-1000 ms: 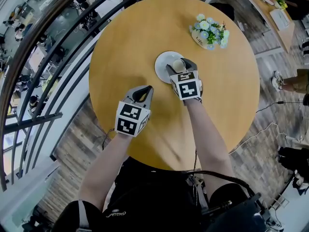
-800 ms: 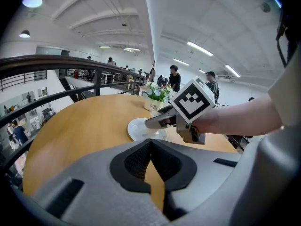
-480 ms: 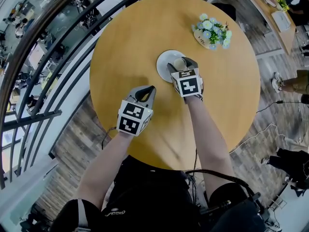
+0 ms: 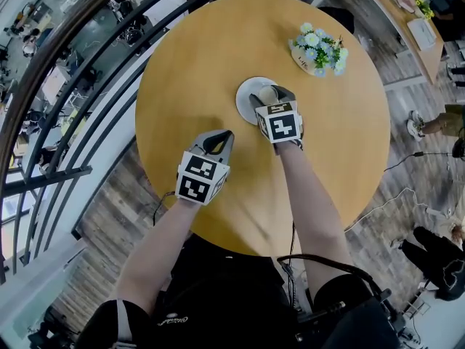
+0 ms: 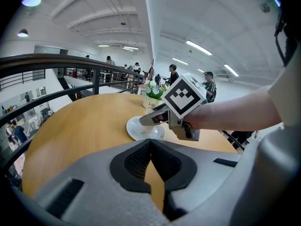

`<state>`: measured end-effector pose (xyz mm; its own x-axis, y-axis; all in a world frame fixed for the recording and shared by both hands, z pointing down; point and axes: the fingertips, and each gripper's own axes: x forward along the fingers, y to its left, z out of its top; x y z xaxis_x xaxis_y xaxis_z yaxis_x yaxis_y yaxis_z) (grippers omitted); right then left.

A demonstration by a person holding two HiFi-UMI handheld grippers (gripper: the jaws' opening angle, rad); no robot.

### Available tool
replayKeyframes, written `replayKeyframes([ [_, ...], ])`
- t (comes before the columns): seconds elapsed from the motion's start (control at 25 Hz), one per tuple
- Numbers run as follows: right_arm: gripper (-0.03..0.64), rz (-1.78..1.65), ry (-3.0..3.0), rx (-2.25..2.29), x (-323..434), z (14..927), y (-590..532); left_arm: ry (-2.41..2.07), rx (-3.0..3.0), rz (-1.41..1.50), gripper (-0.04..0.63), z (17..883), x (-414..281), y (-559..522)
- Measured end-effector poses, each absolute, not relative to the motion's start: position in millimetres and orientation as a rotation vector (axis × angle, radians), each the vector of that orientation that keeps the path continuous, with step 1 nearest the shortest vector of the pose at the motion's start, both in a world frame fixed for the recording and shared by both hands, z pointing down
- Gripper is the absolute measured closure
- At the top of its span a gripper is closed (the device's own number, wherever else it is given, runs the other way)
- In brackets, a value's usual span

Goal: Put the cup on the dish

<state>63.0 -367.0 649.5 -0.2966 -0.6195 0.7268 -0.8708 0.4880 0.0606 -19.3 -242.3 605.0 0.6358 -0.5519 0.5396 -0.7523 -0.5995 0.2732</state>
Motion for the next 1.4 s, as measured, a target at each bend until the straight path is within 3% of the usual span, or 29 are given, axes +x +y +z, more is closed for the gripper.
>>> replayKeyframes([
  [1.4, 0.356, 0.469, -2.035, 1.259, 65.8, 648.8, -367.3, -1.029, 2.374, 0.571, 0.595, 605.7, -24.2, -235.7],
])
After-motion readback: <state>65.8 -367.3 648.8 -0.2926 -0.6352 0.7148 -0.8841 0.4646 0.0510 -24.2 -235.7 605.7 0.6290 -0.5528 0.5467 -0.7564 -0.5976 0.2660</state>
